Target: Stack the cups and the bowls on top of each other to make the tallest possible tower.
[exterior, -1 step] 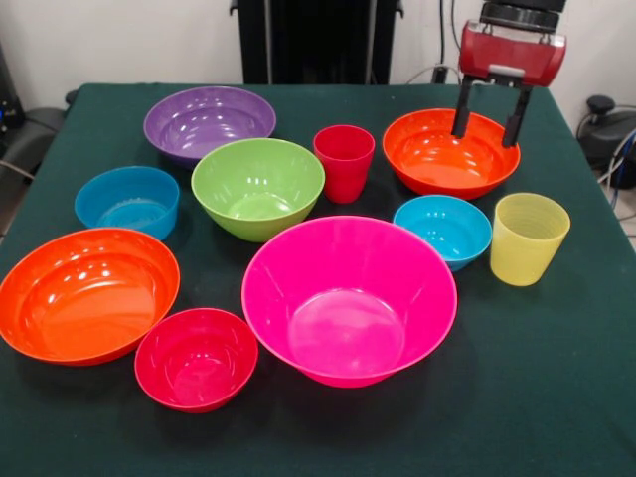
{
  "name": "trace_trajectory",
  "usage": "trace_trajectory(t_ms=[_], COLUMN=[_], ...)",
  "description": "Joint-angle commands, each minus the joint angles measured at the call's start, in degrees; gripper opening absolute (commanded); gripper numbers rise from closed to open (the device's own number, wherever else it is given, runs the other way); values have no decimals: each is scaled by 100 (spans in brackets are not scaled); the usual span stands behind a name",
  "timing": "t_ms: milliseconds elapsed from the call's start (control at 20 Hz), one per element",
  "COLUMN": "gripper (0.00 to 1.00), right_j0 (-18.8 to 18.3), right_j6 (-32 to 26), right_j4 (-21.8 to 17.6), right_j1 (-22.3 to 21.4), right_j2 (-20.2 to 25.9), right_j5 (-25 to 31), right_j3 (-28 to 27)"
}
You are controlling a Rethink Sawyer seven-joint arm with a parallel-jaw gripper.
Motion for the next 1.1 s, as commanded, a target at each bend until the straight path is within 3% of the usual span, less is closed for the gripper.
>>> trace_trajectory(t_ms=[50,700,1100], gripper=[100,100,100], right_j0=[-142,-198,-233], right_j6=[861,752,762], right_j4=[171,217,122], right_j1=[367,616,777], right_j2=[482,449,487], right_j5=[-98,267,133], right_j3=[-574,-1108,-1193])
